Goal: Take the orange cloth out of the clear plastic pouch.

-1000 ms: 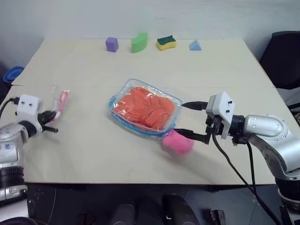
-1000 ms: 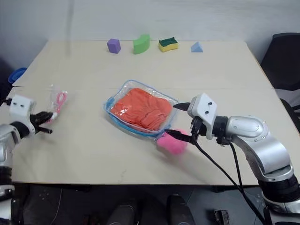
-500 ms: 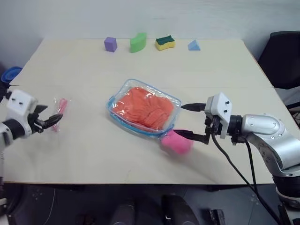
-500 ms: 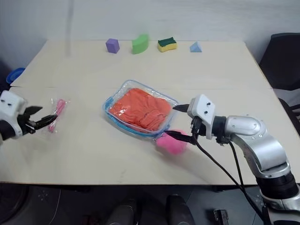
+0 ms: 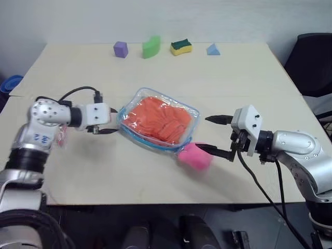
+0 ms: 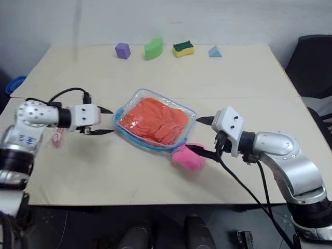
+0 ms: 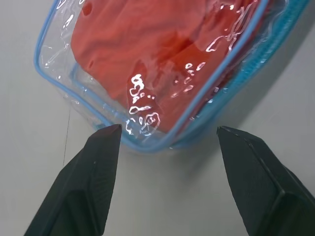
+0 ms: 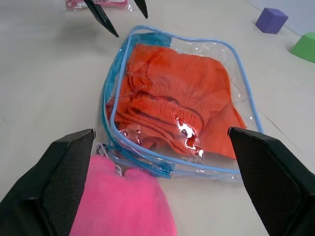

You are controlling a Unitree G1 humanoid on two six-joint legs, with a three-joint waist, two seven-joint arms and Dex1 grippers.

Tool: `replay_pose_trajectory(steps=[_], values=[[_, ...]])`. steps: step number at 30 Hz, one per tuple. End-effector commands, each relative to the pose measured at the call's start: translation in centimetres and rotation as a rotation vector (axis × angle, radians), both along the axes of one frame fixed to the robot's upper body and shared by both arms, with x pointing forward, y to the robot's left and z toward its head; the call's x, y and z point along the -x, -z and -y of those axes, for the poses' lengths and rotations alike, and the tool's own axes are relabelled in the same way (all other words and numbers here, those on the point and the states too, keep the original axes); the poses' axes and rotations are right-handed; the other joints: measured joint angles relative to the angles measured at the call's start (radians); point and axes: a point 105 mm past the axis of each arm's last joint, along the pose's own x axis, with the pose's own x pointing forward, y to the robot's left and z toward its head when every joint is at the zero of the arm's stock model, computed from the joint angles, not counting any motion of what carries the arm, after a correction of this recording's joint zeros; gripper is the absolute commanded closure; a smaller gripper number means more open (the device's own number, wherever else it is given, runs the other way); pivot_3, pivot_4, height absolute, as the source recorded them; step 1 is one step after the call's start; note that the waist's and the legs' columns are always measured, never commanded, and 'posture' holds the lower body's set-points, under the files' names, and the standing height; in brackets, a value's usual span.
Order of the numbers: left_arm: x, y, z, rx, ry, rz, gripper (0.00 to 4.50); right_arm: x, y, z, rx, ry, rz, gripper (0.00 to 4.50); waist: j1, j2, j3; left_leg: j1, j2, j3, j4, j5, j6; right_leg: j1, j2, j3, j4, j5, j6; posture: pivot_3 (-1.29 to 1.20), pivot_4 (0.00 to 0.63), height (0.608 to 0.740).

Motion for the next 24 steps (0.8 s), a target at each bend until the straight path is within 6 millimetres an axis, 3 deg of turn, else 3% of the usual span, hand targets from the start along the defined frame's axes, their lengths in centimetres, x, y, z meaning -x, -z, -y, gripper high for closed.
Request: replay_pose_trajectory(steps=[1, 4, 6, 12, 16, 24], values=[[-0.6, 0.2, -0.1, -0.052, 0.025, 0.029, 1.22, 0.7, -0.9, -0.3, -0.002, -0.001, 0.047, 0.00, -0.001, 0.000, 0.000, -0.001, 0.000, 0.000, 0.000, 0.000, 0.000, -0.001, 0.000, 0.000, 0.000, 0.000, 0.000, 0.00, 0.150, 0.740], [-1.0, 0.4, 0.0, -0.059, 0.029, 0.020, 1.81, 0.9, -0.9, -0.1, -0.004, 0.014, 0.047, 0.00, -0.001, 0.000, 0.000, -0.004, 0.000, 0.002, 0.002, 0.000, 0.000, -0.005, 0.000, 0.001, 0.002, 0.000, 0.000, 0.00, 0.150, 0.740], [-1.1, 0.4, 0.1, -0.059, 0.038, 0.016, 2.45, 0.9, -1.0, 0.0, -0.004, 0.023, 0.047, 0.00, 0.001, 0.000, 0.000, -0.012, 0.000, 0.001, 0.010, 0.000, 0.000, -0.012, 0.000, 0.000, 0.006, 0.000, 0.000, 0.00, 0.150, 0.740], [-0.5, 1.0, 0.6, -0.002, 0.057, -0.055, 4.32, 0.9, -0.8, 0.4, 0.006, 0.046, 0.043, 0.00, 0.000, 0.000, 0.000, -0.012, 0.000, 0.001, 0.014, 0.000, 0.001, -0.011, 0.000, 0.000, 0.006, 0.000, 0.001, 0.00, 0.150, 0.740], [1.6, 1.9, 2.6, 0.096, 0.037, -0.173, 4.46, 1.1, -0.5, 1.0, 0.018, 0.078, 0.033, 0.00, -0.001, 0.000, 0.000, -0.013, 0.000, 0.000, 0.013, -0.001, 0.001, -0.011, 0.000, 0.000, 0.008, 0.000, 0.001, 0.00, 0.150, 0.740], [5.5, 3.3, 6.6, 0.168, -0.158, -0.181, 4.46, 1.8, 0.8, 2.5, 0.056, 0.150, -0.007, 0.00, 0.011, -0.001, 0.000, -0.013, 0.000, -0.002, 0.015, -0.001, 0.002, -0.008, -0.001, 0.001, 0.006, 0.001, 0.002, 0.00, 0.150, 0.740]])
